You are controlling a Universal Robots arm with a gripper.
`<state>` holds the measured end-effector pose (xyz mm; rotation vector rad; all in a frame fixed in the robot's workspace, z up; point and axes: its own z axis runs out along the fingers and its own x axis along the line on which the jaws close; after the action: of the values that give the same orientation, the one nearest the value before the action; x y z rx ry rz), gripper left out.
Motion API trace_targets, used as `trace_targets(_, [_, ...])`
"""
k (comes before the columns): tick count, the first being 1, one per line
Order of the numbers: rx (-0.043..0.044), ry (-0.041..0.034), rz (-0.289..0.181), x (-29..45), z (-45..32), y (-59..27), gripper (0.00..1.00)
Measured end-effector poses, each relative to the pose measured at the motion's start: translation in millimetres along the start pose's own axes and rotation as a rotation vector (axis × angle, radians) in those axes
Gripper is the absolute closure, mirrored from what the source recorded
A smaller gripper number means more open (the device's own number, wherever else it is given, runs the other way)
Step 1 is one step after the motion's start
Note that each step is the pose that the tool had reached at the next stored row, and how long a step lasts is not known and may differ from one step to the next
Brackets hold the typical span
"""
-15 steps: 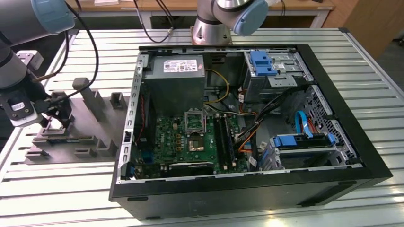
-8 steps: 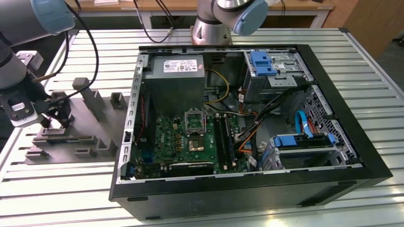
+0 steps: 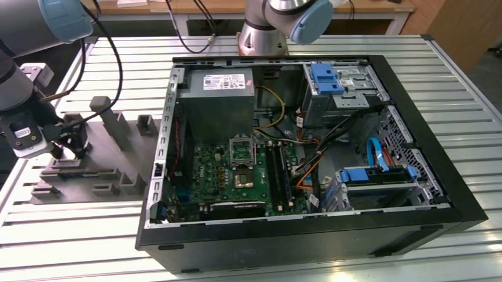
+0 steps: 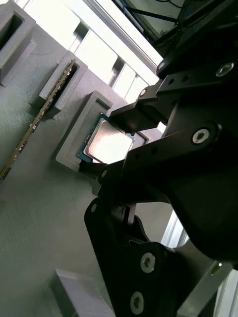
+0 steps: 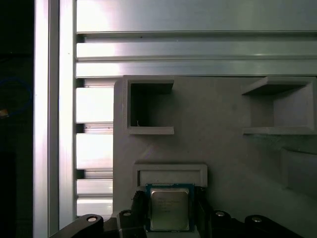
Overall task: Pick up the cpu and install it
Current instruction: 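Pick up the cpu and move it towards the insertion slot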
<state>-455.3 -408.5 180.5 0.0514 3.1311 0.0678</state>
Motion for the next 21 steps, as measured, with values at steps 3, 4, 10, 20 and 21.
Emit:
trace_targets(3, [0.0001,0.0002,0.000,0.0,-0.3,0.0,0.48])
trace_targets(4, [0.0001,0.0003,0.000,0.0,-0.3,0.0,0.48])
trace_targets(10, [0.0001,0.0005,-0.003,0.0,-1.0,0.0,0.41])
trace_targets(20, [0.0001,0.0004,-0.005,0.0,-3.3,0.2,0.41])
trace_targets(21, [0.0000,0.0003,-0.004,0.0,-3.3,0.2,0.41])
